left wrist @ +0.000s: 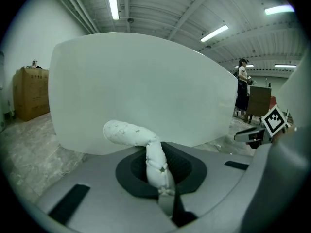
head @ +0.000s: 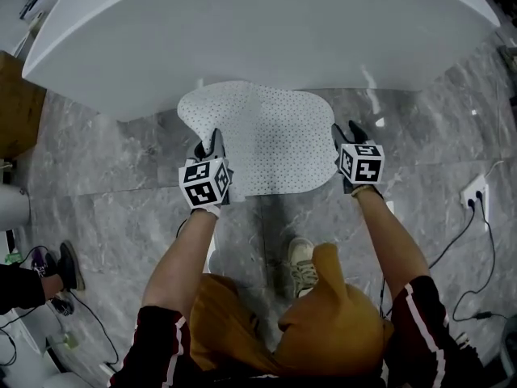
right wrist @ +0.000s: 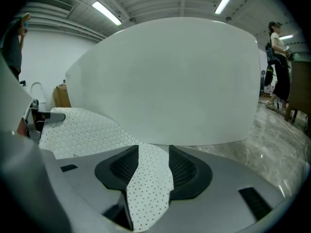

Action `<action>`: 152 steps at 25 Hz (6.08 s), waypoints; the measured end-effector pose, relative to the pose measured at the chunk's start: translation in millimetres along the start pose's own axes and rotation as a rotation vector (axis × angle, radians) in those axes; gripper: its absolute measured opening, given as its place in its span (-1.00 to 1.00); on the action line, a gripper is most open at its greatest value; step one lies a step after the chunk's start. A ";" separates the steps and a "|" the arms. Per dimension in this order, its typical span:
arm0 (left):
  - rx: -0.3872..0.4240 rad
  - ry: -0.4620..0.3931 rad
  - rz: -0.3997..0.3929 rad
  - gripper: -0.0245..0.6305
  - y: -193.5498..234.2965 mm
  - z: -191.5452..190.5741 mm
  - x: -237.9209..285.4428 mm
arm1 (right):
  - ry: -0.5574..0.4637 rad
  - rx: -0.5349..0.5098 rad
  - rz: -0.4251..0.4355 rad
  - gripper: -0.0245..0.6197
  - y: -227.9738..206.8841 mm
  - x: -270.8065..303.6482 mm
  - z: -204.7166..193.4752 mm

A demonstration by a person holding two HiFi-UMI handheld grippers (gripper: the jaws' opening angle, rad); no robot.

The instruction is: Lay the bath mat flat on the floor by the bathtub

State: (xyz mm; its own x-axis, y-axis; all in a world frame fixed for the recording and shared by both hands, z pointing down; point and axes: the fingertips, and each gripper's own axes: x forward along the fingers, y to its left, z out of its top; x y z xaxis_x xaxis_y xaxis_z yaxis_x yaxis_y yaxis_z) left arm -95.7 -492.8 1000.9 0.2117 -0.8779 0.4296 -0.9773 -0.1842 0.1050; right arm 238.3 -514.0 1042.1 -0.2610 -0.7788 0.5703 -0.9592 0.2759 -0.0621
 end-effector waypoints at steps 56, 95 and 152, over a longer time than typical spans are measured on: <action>0.065 -0.028 0.150 -0.63 87.7 -10.4 -75.9 | -0.093 0.046 0.101 -0.30 90.0 -74.2 -8.4; 0.061 -0.341 -0.092 -0.65 55.3 222.7 -300.7 | -0.269 0.019 0.136 -0.30 209.7 -282.8 244.5; 0.101 -0.456 -0.098 -0.66 -78.9 752.5 -441.0 | -0.353 -0.110 0.130 -0.36 139.4 -505.1 684.8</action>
State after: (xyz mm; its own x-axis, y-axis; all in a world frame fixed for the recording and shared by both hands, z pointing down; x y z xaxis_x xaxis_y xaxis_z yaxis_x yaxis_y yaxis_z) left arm -121.8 -423.7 128.3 0.2972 -0.9546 -0.0183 -0.9543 -0.2977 0.0281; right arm 161.7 -467.9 184.4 -0.4191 -0.8740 0.2459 -0.9034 0.4286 -0.0163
